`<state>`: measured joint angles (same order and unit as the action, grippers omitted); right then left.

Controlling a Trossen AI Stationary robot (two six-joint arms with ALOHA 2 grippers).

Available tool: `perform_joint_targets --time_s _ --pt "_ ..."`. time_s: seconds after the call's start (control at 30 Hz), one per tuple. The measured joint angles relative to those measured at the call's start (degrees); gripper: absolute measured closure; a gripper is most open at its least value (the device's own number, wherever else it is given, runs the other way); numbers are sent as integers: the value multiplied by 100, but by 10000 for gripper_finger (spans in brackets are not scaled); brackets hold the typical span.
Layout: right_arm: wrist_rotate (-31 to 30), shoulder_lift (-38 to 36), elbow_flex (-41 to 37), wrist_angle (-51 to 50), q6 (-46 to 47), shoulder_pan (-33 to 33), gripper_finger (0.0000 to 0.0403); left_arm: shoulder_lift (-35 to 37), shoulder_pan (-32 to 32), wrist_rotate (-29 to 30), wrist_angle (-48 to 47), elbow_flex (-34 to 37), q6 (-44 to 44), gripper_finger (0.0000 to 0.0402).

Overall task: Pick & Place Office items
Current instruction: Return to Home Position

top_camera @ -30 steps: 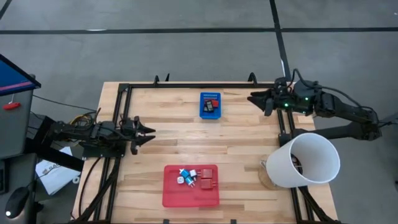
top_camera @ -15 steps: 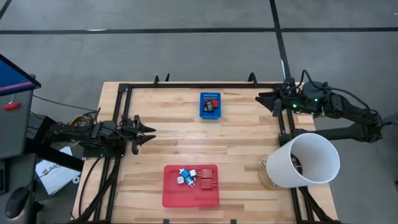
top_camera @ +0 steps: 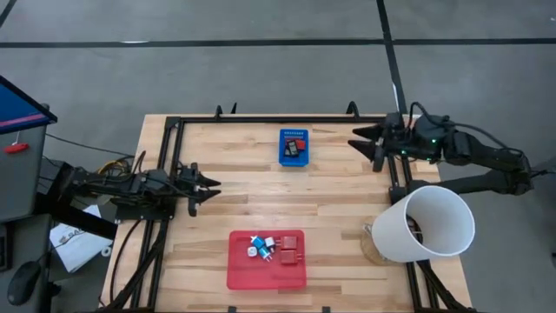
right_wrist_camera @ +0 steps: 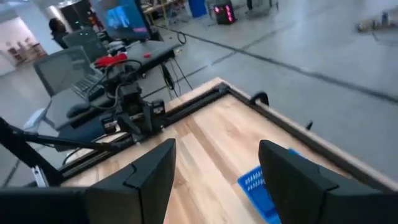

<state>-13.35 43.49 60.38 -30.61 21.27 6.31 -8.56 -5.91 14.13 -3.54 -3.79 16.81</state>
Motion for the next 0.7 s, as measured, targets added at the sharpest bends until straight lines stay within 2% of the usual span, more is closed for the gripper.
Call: perform_joint_targets --time_s 0.1,0.23,0.43,0.7 --pt "-2 -36 -84 175 -292 -96 180 -106 0 0 5 -2 0 260" --pt "161 -527 -741 780 -507 -284 180 -232 0 0 10 -4 -1 260" --pt "559 -2041 -1909 1192 -283 -462 180 -395 0 0 14 -4 -1 260" --pt "1104 -3977 -2962 1181 -243 -683 180 -458 0 -2 14 -7 -1 260"
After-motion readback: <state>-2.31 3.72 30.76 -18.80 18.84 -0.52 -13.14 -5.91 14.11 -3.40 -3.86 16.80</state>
